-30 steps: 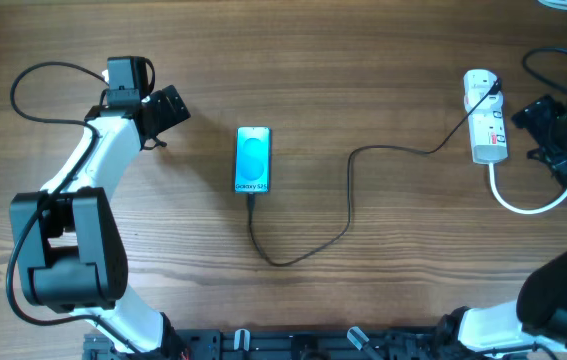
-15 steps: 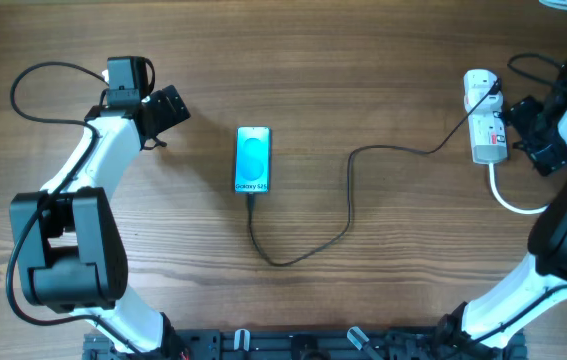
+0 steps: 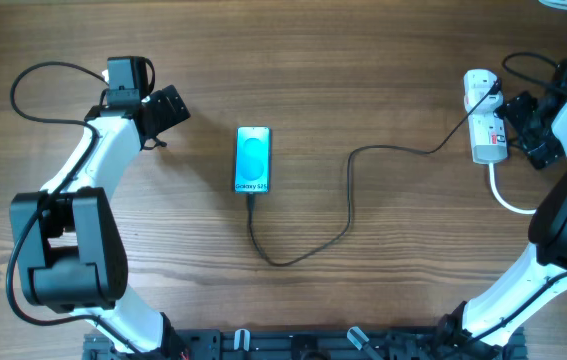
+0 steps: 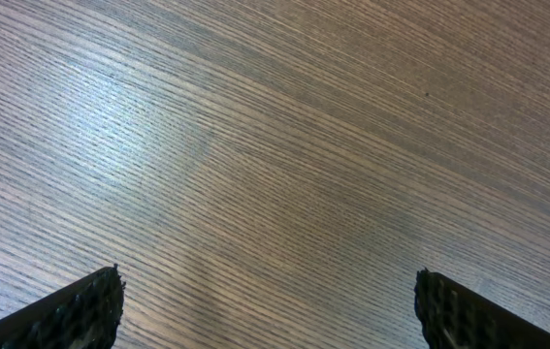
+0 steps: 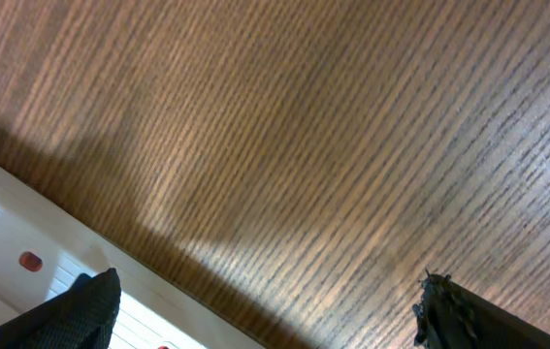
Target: Plug charger to phone and switch on socket
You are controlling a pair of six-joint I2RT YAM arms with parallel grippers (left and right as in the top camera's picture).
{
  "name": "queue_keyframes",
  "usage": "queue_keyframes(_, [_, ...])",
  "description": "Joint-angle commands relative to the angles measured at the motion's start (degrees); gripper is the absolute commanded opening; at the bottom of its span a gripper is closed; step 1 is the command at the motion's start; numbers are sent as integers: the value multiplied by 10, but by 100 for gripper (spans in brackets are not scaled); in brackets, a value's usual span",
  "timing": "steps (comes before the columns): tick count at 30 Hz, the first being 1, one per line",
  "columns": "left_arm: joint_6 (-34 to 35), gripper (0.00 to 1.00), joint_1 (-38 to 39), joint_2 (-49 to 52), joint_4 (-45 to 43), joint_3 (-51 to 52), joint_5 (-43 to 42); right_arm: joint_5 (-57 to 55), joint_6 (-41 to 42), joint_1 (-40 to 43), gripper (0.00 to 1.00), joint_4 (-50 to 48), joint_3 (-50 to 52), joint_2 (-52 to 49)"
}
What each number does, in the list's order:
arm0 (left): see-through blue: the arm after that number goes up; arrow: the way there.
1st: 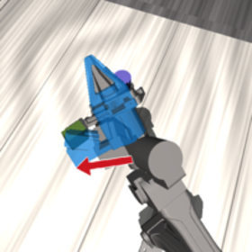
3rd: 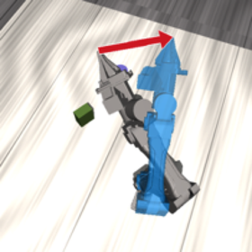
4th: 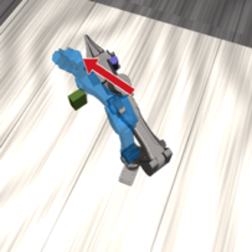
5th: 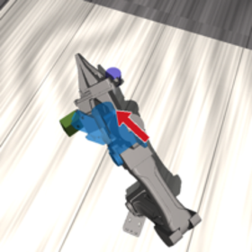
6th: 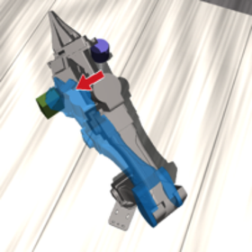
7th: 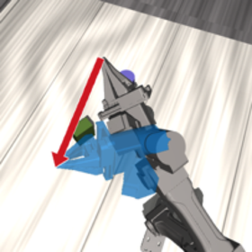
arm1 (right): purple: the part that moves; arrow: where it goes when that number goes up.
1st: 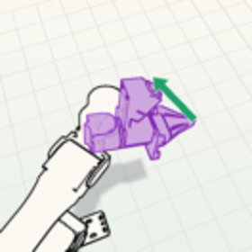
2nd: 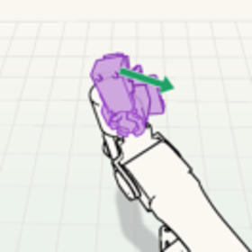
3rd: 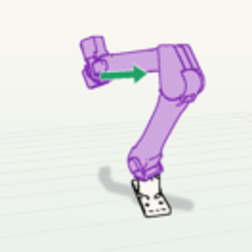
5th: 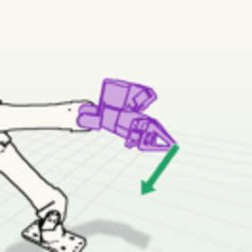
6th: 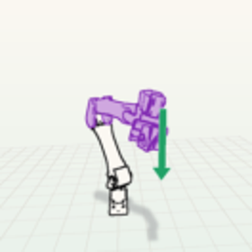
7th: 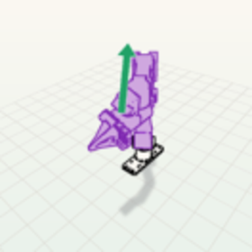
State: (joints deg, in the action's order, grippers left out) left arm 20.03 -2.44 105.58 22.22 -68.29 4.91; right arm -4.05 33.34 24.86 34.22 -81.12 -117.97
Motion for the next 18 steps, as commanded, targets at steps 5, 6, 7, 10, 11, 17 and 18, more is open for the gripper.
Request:
queue_keyframes(5, [-1, 100, -2, -8, -2, -8, 8, 8, -4, 0, 100, -14, 0, -12])
queue_keyframes(6, [-1, 100, -2, -8, -2, -8, 8, 12, -4, 0, 100, -14, 0, -12])
queue_keyframes(7, [-1, 100, -2, -8, -2, -8, 8, 14, -4, 0, 100, -13, 0, -12])
queue_keyframes(10, [-1, 100, -2, -8, -2, -8, 8, 15, -4, 0, 100, -12, 0, -12])
queue_keyframes(11, [-1, 100, -2, -8, -2, -8, 8, 15, -4, 0, 100, -12, 0, -12])
queue_keyframes(17, [-1, 100, -2, -8, -2, -8, 8, 15, -4, 0, 100, 6, 3, -12])
queue_keyframes(18, [-1, 100, -2, -8, -2, -8, 8, 15, -4, 0, 100, 7, 3, -12])
